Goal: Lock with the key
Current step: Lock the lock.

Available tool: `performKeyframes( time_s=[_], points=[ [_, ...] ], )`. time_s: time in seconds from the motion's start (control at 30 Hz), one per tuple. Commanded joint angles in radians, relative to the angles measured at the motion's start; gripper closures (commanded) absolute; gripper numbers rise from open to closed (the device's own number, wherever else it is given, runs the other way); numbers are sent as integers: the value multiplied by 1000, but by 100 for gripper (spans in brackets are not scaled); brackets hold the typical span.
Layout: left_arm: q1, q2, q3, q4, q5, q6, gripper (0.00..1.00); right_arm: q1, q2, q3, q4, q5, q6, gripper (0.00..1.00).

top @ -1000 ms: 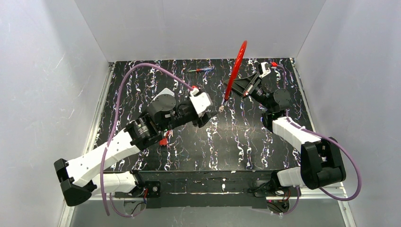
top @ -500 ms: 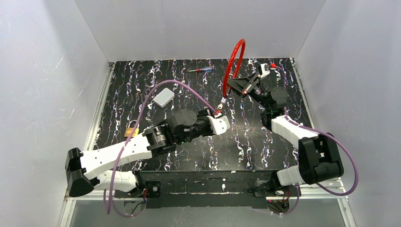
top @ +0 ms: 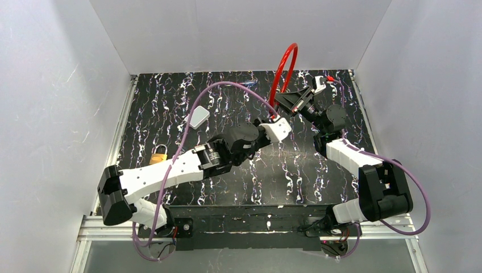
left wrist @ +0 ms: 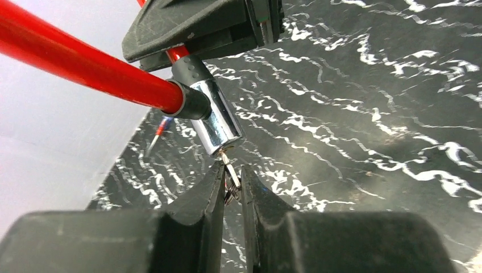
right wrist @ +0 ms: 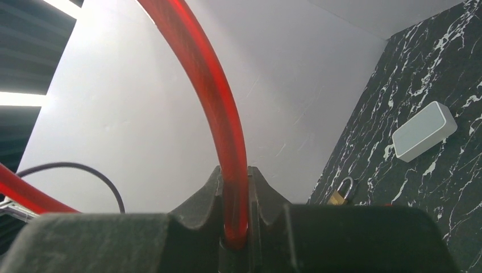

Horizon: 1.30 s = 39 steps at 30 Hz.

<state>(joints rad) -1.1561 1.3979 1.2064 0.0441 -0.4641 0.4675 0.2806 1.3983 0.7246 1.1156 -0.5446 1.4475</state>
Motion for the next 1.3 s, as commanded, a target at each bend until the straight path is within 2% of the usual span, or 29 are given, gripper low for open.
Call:
performKeyframes(
  time_s=[0.0, 0.1, 0.3, 0.4, 0.43, 0.53, 0.83, 1.27],
  points=[
    [48, -34, 91, -129, 114, -203, 90, -6, -32, 14, 132, 21, 18, 99],
    [95, -44, 107, -168, 217, -298, 91, -6, -33, 11, 144, 22, 23, 99],
    [229, -52, 130, -210, 568, -539, 100, -6, -30, 7, 166, 27, 34, 99],
    [276, -46, 128, -196, 722, -632, 100, -6, -28, 4, 176, 29, 41, 99],
    [303, -44, 116, -158, 851, -688, 100, -6, -28, 0, 190, 34, 47, 99],
    [313, -38, 121, -133, 951, -721, 100, -6, -27, -3, 201, 35, 51, 99],
    [352, -20, 105, -86, 1134, -839, 100, -6, -27, -14, 234, 46, 74, 99],
    [373, -19, 55, -113, 1156, -798, 100, -25, -21, -19, 296, 74, 119, 99]
  ],
)
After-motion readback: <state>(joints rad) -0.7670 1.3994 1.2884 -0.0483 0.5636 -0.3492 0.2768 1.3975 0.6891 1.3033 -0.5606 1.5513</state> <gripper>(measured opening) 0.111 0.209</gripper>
